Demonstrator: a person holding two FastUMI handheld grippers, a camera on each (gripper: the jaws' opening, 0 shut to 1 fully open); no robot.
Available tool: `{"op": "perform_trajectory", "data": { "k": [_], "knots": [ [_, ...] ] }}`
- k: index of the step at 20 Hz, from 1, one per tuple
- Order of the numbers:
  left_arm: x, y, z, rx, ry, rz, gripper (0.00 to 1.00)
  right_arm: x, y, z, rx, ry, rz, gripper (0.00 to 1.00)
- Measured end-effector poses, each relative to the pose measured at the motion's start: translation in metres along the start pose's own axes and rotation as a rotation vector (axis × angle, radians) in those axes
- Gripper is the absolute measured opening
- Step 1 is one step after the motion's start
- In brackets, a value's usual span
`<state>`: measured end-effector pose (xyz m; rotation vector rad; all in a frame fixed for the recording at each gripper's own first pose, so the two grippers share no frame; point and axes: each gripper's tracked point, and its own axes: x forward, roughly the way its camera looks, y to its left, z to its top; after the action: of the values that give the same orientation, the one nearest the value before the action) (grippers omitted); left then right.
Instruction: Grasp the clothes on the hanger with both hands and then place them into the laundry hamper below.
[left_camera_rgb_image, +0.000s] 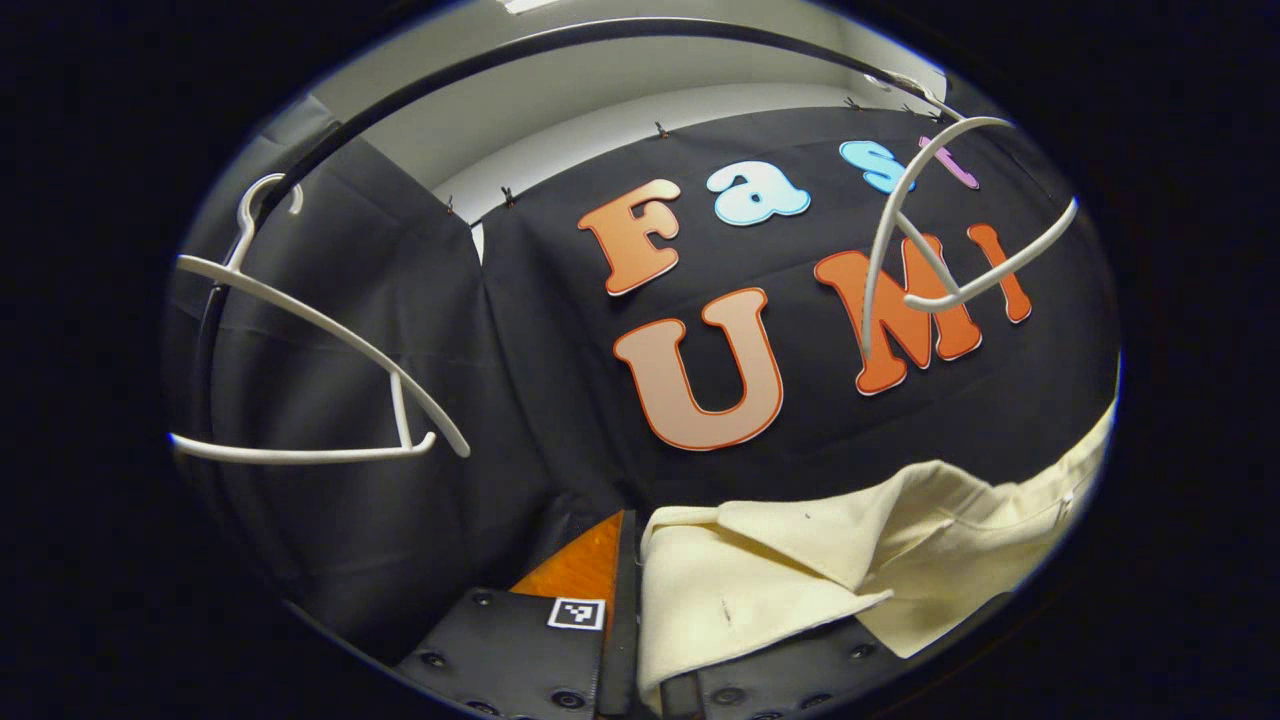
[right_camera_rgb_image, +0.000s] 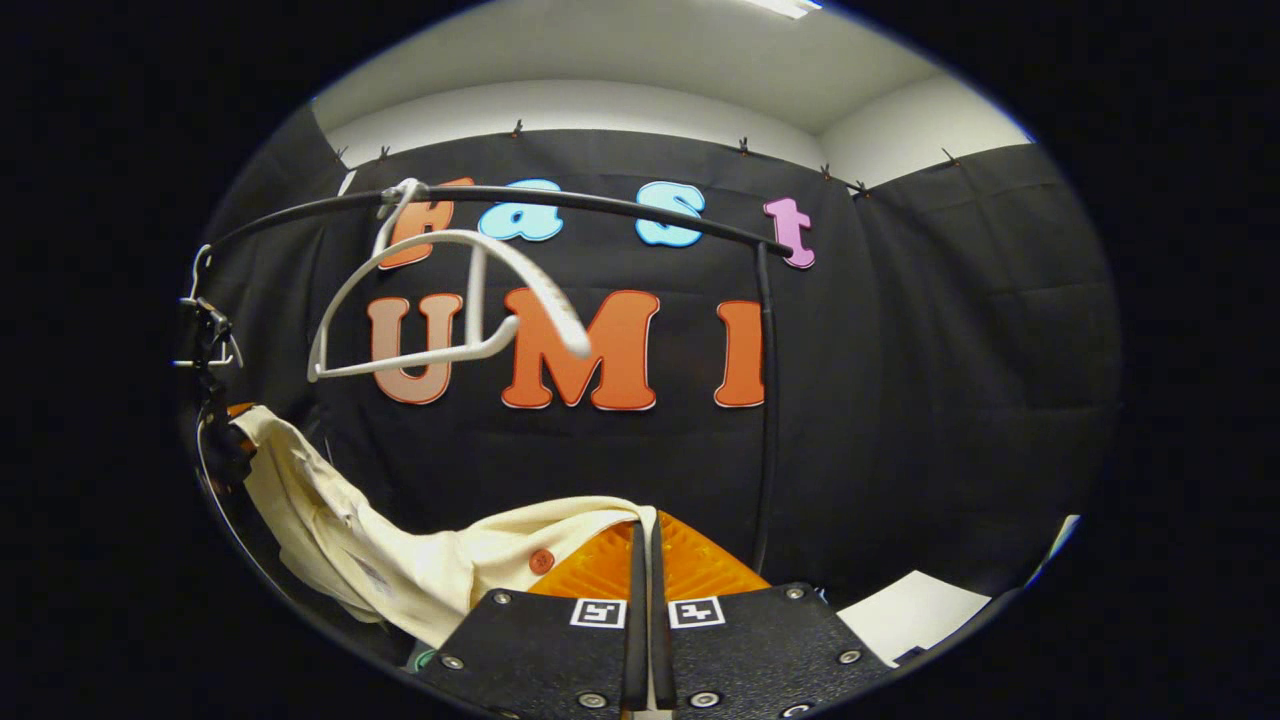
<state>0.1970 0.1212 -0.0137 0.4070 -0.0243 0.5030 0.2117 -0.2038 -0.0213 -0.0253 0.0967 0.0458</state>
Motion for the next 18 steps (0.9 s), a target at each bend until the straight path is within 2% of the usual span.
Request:
{"op": "perform_trajectory", "data": {
  "k": [3,7,12,13,16,18],
  "knots": [
    [-0.04,-0.03,0.006,-0.043,0.011,-0.1,0.12,-0.013,0.047,-0.012,0.026,0.028,0.076,0.01],
    [-0.09,-0.086,0.009,-0.144,0.048,-0.277,0.12,-0.026,0.113,-0.022,0.039,0.044,0.205,0.01],
    [-0.13,-0.138,-0.026,-0.318,0.202,-0.48,0.12,-0.029,0.172,-0.061,0.05,0.111,0.345,0.02],
    [-0.138,-0.148,-0.04,-0.346,0.255,-0.508,0.12,-0.026,0.181,-0.076,0.05,0.139,0.357,0.02],
    [-0.154,-0.162,-0.094,-0.379,0.393,-0.52,0.28,-0.014,0.192,-0.123,0.077,0.246,0.373,0.02],
    [-0.156,-0.175,-0.123,-0.382,0.468,-0.529,0.28,-0.004,0.193,-0.16,0.085,0.324,0.36,0.02]
  ]
}}
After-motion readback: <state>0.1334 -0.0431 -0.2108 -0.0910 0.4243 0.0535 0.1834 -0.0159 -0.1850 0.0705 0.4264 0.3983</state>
